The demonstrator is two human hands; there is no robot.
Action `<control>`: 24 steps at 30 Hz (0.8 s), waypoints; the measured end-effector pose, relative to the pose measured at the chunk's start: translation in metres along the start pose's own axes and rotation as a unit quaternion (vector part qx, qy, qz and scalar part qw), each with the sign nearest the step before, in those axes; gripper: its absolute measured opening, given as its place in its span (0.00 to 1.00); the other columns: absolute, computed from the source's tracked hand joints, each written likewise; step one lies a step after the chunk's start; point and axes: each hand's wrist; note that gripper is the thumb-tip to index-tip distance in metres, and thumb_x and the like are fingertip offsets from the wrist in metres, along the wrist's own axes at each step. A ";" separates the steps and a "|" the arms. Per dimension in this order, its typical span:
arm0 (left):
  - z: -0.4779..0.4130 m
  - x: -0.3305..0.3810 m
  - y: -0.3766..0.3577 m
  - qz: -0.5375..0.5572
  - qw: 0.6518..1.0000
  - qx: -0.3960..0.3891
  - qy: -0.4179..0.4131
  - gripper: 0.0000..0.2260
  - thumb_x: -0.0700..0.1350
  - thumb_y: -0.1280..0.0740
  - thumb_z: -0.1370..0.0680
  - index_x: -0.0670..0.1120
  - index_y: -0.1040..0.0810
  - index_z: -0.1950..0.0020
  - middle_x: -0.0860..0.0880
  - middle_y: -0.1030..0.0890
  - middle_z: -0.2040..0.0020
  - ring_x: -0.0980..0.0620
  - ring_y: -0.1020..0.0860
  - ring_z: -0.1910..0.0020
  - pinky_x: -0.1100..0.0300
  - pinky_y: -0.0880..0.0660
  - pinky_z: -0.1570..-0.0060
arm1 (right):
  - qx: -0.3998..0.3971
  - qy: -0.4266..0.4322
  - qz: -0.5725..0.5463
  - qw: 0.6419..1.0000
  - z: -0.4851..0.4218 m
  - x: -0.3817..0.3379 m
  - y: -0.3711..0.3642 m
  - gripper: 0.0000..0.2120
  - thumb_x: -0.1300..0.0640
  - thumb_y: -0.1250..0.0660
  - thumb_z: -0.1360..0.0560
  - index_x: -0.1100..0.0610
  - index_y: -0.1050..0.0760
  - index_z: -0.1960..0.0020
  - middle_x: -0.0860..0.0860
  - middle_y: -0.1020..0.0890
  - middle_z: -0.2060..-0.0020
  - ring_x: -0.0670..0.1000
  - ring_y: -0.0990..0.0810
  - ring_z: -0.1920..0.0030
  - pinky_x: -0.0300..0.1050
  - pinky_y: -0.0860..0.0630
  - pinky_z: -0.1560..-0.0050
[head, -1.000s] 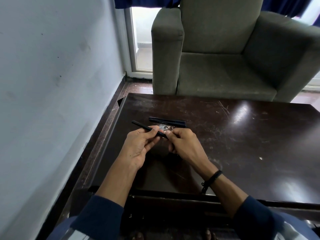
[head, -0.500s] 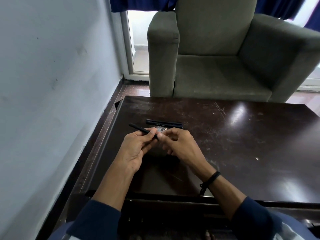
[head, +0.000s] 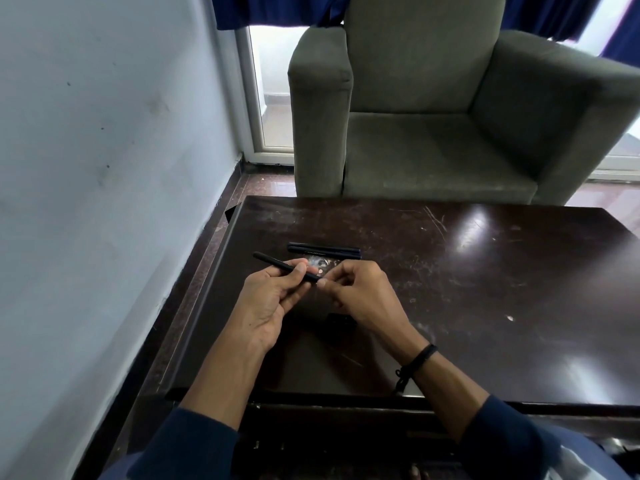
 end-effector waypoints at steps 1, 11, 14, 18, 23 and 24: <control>0.000 0.000 0.000 -0.001 1.000 -0.005 0.000 0.05 0.35 0.32 0.21 0.39 0.17 0.48 0.41 0.13 0.50 0.49 0.15 0.47 0.59 0.20 0.51 | -0.002 -0.009 -0.004 1.000 0.001 0.000 0.000 0.09 0.50 0.28 0.22 0.53 0.18 0.58 0.47 0.18 0.69 0.45 0.20 0.68 0.49 0.19 0.62; 0.000 0.000 0.001 -0.028 0.999 -0.037 -0.021 0.06 0.33 0.33 0.21 0.39 0.17 0.48 0.42 0.13 0.52 0.50 0.14 0.50 0.62 0.19 0.54 | -0.078 -0.096 -0.081 0.989 0.003 -0.010 0.007 0.15 0.52 0.34 0.18 0.58 0.18 0.58 0.47 0.23 0.73 0.44 0.27 0.72 0.37 0.30 0.69; 0.000 0.003 0.002 -0.041 0.997 -0.058 -0.035 0.06 0.33 0.33 0.21 0.39 0.18 0.49 0.42 0.13 0.53 0.51 0.14 0.51 0.61 0.18 0.53 | -0.107 -0.124 -0.132 0.978 0.005 -0.012 0.010 0.15 0.53 0.35 0.17 0.59 0.19 0.58 0.49 0.25 0.73 0.45 0.29 0.73 0.37 0.32 0.70; 0.001 0.004 0.000 -0.018 0.997 -0.054 -0.051 0.06 0.33 0.33 0.22 0.39 0.18 0.48 0.42 0.13 0.52 0.50 0.14 0.50 0.61 0.18 0.52 | -0.117 -0.097 -0.111 0.982 0.002 -0.015 0.020 0.16 0.50 0.35 0.17 0.60 0.18 0.55 0.52 0.20 0.70 0.47 0.23 0.70 0.38 0.27 0.67; -0.005 0.006 0.004 0.050 0.998 0.010 -0.040 0.05 0.34 0.31 0.22 0.39 0.18 0.48 0.42 0.13 0.53 0.51 0.14 0.50 0.61 0.18 0.53 | -0.095 -0.006 0.266 0.959 -0.004 -0.008 0.047 0.10 0.42 0.26 0.26 0.48 0.18 0.51 0.44 0.17 0.56 0.45 0.18 0.54 0.41 0.25 0.56; -0.005 0.007 0.005 0.052 0.998 0.017 -0.038 0.04 0.35 0.31 0.22 0.39 0.18 0.48 0.42 0.13 0.53 0.51 0.14 0.50 0.61 0.18 0.53 | -0.109 -0.002 0.292 0.950 -0.003 -0.007 0.049 0.09 0.43 0.24 0.27 0.46 0.19 0.51 0.43 0.18 0.54 0.46 0.18 0.52 0.42 0.25 0.55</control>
Point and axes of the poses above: each hand's wrist, its own z-axis away from the middle knuckle, its own y-axis out of the back of the hand, x = y × z
